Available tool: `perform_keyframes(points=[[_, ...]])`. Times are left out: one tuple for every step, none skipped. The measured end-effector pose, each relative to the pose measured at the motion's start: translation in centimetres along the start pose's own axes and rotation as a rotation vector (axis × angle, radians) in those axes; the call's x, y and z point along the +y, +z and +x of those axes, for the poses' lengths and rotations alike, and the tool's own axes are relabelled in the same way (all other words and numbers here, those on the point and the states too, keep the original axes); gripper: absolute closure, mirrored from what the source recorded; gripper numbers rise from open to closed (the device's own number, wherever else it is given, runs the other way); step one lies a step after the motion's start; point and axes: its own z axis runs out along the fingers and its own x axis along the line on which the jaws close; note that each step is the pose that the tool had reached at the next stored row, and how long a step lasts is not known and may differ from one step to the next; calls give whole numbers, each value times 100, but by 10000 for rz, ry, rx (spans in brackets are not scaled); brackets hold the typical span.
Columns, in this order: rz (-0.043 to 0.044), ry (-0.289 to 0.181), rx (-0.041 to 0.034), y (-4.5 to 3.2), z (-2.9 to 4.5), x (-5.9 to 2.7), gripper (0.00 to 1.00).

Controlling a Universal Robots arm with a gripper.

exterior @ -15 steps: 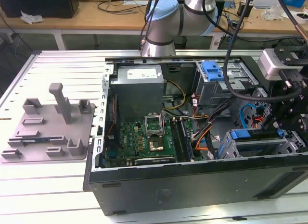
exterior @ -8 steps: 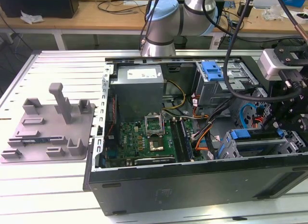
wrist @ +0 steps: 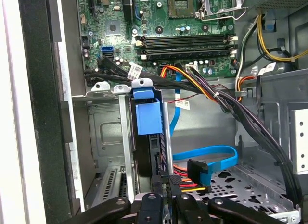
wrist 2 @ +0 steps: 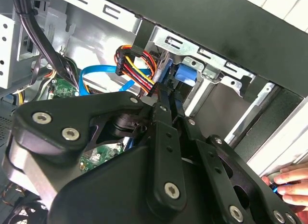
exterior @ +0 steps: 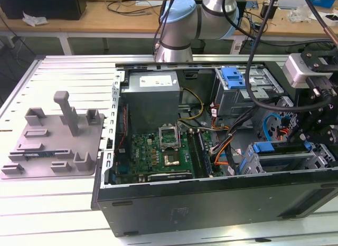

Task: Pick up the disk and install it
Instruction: 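Insert the first disk wire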

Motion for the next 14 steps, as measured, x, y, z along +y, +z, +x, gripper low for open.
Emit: perform_keyframes(points=[[0, -1, 4, -19, -2, -1, 83], [0, 0, 3, -35, -3, -1, 83], [0, -1, 3, -47, -4, -1, 83], [-1, 0, 1, -49, -4, -1, 83], [0, 0, 2, -50, -5, -1, 83], [0, -1, 6, -51, -5, -2, 83], [0, -3, 8, -51, -5, -1, 83], [0, -9, 11, -52, -5, -2, 83], [0, -15, 14, -53, -2, -2, 83], [-2, -22, 11, -52, 2, -2, 83], [-1, -25, 11, -52, 3, -2, 83], [-2, -26, 10, -52, 3, -2, 83], [-2, -28, 11, -52, 4, -2, 83], [-2, -31, 11, -52, 4, -2, 83]])
